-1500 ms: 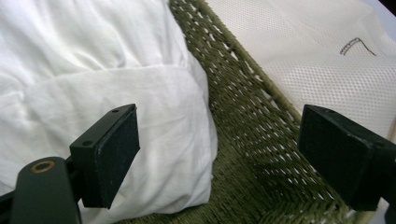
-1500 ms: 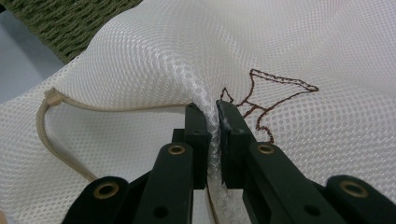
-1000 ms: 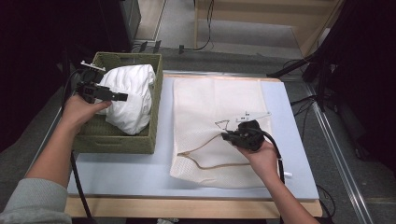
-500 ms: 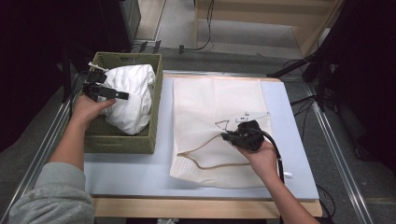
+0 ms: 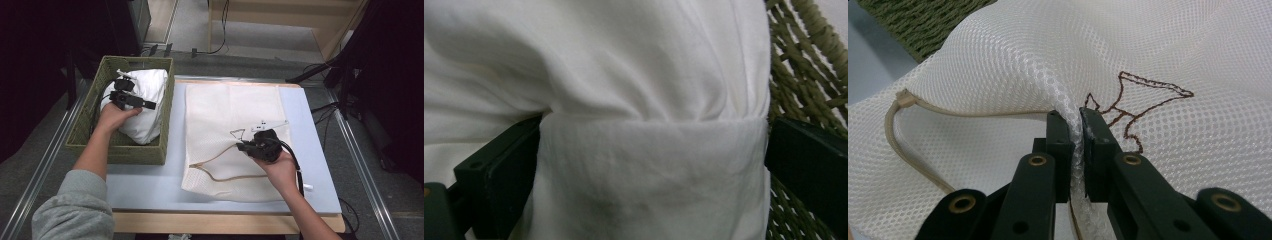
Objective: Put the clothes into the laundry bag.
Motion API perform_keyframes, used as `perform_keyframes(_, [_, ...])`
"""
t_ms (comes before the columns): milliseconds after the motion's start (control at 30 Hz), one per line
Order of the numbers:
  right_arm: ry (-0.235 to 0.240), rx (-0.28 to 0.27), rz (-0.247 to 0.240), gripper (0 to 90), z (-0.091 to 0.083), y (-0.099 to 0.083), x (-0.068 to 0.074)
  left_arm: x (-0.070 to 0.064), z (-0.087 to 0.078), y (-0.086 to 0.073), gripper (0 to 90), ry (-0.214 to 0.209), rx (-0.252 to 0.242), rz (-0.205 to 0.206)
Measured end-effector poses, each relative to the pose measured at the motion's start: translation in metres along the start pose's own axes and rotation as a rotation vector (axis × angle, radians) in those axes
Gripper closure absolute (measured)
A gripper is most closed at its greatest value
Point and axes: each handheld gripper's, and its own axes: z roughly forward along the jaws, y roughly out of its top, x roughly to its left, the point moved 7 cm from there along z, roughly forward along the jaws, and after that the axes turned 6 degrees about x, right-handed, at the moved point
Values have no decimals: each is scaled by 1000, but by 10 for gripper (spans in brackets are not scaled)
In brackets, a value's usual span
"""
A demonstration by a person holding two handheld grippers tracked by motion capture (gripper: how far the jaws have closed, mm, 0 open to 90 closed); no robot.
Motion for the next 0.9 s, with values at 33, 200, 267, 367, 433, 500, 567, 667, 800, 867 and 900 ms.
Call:
perform_keyframes(33, [0,0,1,849,0,0,0,-5,3,2,0,4,7,16])
perform_keyframes(200, [-1,2,-1,849,1,-1,0,2,10,1,0,63,17,14])
perform_keyframes(267, [0,4,-2,849,1,-1,0,4,11,0,0,79,23,11])
perform_keyframes(367, [0,9,-5,849,2,-2,0,13,12,-1,0,139,12,9])
perform_keyframes(433, [-2,10,-6,848,3,-2,0,15,12,-1,0,146,5,5])
perform_keyframes(500, [-4,12,-3,848,3,-2,1,20,10,-3,0,160,-4,-8])
perform_keyframes(567, [-6,13,-4,848,3,-2,1,24,8,-4,0,178,-11,-12])
perform_keyframes(667, [-6,13,-6,848,3,-2,1,31,4,-6,0,208,-23,-28])
perform_keyframes(800, [-6,14,-8,848,3,-2,1,44,-3,-13,0,234,-39,-80])
perform_keyframes(867, [-7,14,-8,847,3,-3,1,51,-5,-17,0,249,-36,-98])
perform_keyframes(900, [-6,15,-7,848,3,-3,1,56,-7,-21,0,245,-33,-114])
